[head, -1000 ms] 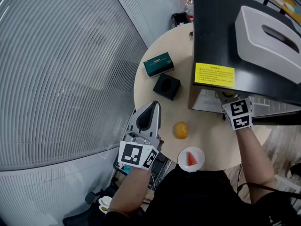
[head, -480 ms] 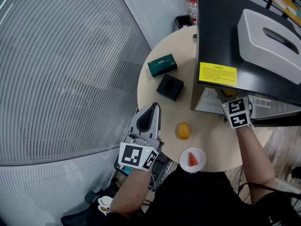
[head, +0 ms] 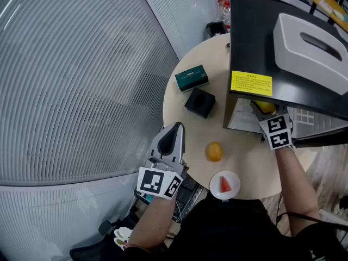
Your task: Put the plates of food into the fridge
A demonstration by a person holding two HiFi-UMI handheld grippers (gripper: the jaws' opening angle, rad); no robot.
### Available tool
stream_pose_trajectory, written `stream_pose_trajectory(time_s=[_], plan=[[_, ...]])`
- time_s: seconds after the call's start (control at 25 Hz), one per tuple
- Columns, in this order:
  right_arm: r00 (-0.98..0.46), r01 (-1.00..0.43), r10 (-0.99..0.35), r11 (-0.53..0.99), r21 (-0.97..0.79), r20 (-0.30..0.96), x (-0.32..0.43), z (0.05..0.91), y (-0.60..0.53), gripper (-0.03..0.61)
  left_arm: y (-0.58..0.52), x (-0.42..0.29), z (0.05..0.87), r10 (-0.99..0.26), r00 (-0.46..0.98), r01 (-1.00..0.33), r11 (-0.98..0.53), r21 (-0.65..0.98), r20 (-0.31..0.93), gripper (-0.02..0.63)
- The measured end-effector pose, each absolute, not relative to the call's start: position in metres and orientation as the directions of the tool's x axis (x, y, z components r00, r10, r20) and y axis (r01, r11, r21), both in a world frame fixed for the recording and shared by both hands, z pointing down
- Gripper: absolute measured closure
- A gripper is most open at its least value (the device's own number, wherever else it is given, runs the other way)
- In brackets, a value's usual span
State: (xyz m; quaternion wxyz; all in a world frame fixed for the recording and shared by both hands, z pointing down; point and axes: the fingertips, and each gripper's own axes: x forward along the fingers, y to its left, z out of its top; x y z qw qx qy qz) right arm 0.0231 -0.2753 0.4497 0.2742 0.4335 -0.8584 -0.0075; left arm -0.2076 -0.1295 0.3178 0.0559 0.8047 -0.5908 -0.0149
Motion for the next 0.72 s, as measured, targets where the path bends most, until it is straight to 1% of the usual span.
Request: stream_pose_trajectory(time_s=[0.32,0.6,0.72], plan=[[-0.471,-0.744,-0.765,0.612,0.267,0.440,0.028,0.437,-0.264,0.318,-0.117,-0.203,0.304,-0.954,0.299,-0.952,-0.296,0.082,0.020,0.611],[-0.475,-0.758,-0.791,0.591,0.278,0.386,0.035,0.417,-0.247,0.318,-0.100,-0.199,0.294,-0.960,0.282,-0.959,-0.282,0.025,-0.004,0.611],[-0.488,-0.775,-0.799,0.582,0.248,0.351,0.037,0.406,-0.236,0.318,-0.093,-0.197,0.288,-0.961,0.277,-0.961,-0.277,0.005,-0.020,0.611]])
